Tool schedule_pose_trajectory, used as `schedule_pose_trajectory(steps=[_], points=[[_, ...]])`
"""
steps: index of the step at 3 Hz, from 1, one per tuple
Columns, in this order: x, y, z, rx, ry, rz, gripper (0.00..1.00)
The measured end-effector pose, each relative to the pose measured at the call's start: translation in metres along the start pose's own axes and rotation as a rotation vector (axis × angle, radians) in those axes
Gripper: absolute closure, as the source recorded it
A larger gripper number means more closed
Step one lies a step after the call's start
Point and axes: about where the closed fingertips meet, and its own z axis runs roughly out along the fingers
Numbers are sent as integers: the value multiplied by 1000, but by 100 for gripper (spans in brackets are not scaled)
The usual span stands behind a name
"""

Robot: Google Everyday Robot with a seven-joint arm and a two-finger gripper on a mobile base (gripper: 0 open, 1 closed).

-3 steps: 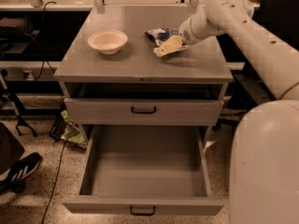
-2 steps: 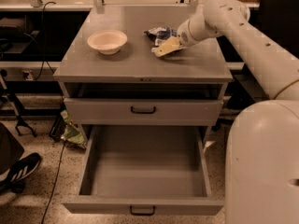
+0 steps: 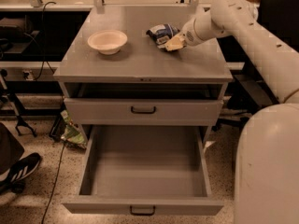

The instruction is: Place blue chip bag into middle drawer

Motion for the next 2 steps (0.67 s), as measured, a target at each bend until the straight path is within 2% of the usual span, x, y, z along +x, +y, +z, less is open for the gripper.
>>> schedule_pose_trajectory(steps=[1,2], points=[[-3,0,-21,2,-22,-20,85],[-6,8,-62,-18,-36,-70,100]])
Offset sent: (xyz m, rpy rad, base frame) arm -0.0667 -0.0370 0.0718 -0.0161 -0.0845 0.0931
